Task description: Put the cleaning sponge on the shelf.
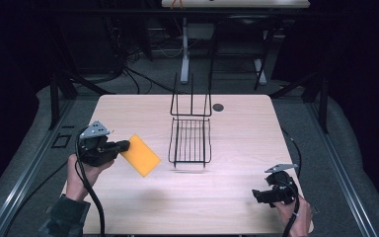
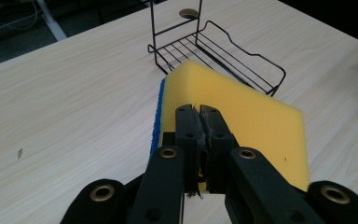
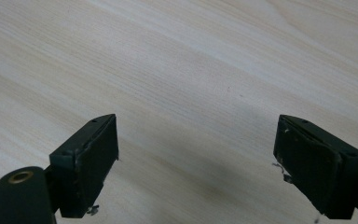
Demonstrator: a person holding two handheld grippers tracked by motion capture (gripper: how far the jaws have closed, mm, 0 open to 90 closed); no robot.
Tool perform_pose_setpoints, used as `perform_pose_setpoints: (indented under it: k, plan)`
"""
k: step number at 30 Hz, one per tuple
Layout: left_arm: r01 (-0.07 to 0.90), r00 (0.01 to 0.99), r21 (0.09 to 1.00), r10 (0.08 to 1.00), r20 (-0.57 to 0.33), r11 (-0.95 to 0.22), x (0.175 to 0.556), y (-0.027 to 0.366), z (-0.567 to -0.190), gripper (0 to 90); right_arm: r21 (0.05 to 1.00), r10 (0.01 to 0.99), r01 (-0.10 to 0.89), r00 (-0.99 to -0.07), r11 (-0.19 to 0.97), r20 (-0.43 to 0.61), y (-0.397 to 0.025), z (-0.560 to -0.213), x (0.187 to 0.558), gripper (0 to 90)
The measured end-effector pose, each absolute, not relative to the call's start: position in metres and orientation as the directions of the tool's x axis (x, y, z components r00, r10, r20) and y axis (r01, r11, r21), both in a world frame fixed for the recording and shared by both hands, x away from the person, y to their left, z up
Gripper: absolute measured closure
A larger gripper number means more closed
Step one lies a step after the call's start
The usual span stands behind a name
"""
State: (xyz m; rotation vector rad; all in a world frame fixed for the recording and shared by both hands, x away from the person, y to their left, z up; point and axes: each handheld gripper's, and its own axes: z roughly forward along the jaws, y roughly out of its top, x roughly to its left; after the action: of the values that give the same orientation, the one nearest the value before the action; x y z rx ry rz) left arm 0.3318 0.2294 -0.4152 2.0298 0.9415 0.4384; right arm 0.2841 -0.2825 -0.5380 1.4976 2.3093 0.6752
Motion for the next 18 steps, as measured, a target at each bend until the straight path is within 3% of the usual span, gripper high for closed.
perform_pose_setpoints:
  k: [18]
  plan:
    - [0.407, 0.695, 0.828, 0.719, -0.007, -0.385, 0.341, 0.204, -0.400, 87.0, 0.537, 0.913, 0.770, -0.407, 0.345, -0.002, -0.282, -0.537, 0.283, 13.6]
